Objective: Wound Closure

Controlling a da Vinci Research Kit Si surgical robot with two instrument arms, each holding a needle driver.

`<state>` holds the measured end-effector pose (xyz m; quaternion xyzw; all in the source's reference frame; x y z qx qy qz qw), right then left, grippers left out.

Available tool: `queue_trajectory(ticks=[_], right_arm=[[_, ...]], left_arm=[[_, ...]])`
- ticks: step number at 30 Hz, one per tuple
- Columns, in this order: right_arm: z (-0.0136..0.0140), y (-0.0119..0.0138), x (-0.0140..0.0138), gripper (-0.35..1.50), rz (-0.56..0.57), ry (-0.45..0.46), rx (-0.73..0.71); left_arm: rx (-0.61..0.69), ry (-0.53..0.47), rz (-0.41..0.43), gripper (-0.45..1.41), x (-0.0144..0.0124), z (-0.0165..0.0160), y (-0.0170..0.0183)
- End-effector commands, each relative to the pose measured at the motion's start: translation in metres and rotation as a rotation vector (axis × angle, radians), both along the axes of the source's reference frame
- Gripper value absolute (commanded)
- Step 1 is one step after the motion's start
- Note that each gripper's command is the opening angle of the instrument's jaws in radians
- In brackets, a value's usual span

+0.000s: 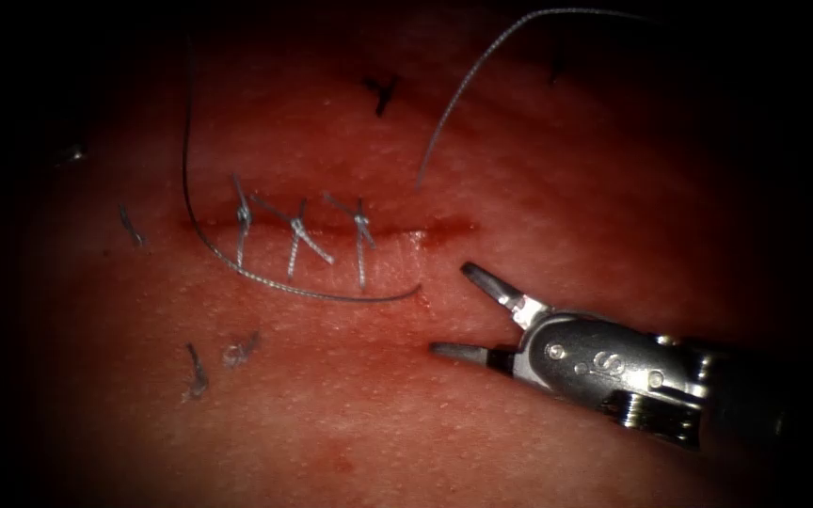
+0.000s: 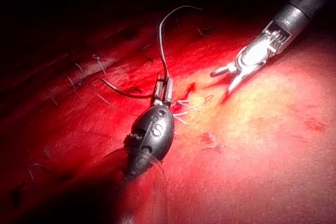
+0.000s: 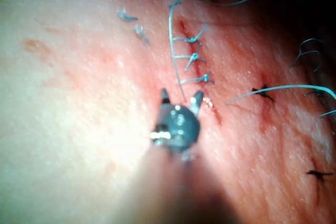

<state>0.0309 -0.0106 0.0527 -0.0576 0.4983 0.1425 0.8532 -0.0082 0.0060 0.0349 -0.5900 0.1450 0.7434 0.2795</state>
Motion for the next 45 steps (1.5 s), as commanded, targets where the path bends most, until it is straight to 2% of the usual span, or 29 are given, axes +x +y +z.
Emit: queue_trajectory(ticks=[1, 6, 8, 9, 11, 12, 13, 22, 26, 31, 34, 41, 45], right_arm=[[0.0021, 0.0004, 0.0017, 1.22, -0.028, -0.021, 0.000], [0.0053, 0.0000, 0.0018, 1.11, -0.021, -0.023, -0.009], [0.0059, -0.0001, 0.0014, 0.98, -0.024, -0.021, -0.014], [0.0060, -0.0001, 0.0014, 0.85, -0.026, -0.015, -0.010], [0.0059, -0.0004, 0.0014, 0.06, -0.046, 0.013, -0.003], [0.0058, -0.0004, 0.0014, -0.24, -0.048, 0.016, -0.002], [0.0055, -0.0004, 0.0015, -0.35, -0.050, 0.019, 0.000], [0.0037, -0.0003, 0.0019, -0.35, -0.076, 0.054, 0.018], [0.0028, -0.0016, 0.0014, -0.35, -0.092, 0.069, 0.016], [-0.0012, -0.0060, 0.0015, -0.35, -0.151, 0.083, 0.022], [-0.0059, -0.0093, 0.0025, -0.35, -0.184, 0.106, 0.031], [-0.0120, -0.0131, 0.0052, -0.35, -0.228, 0.174, 0.041], [-0.0138, -0.0145, 0.0068, -0.35, -0.233, 0.193, 0.047]], left_arm=[[-0.006, -0.006, 0.004, -0.45, -0.0008, 0.0005, 0.0003], [-0.001, -0.010, 0.005, -0.45, -0.0005, 0.0005, 0.0004], [-0.001, -0.011, 0.005, -0.45, -0.0004, 0.0005, 0.0004], [-0.001, -0.013, 0.007, -0.45, -0.0005, 0.0005, 0.0004], [0.003, -0.016, 0.005, -0.45, -0.0005, 0.0005, 0.0004], [0.003, -0.018, 0.006, -0.45, -0.0005, 0.0005, 0.0004], [0.002, -0.018, 0.006, -0.45, -0.0006, 0.0005, 0.0004], [-0.001, -0.023, 0.010, -0.45, -0.0008, 0.0005, 0.0002], [-0.008, -0.034, 0.014, -0.45, -0.0012, 0.0006, 0.0001], [-0.008, -0.033, 0.020, -0.45, -0.0013, 0.0007, 0.0000], [-0.007, -0.032, 0.023, -0.45, -0.0013, 0.0008, 0.0000], [-0.006, -0.031, 0.025, -0.45, -0.0013, 0.0008, -0.0001], [-0.006, -0.031, 0.025, -0.45, -0.0013, 0.0008, -0.0001]])
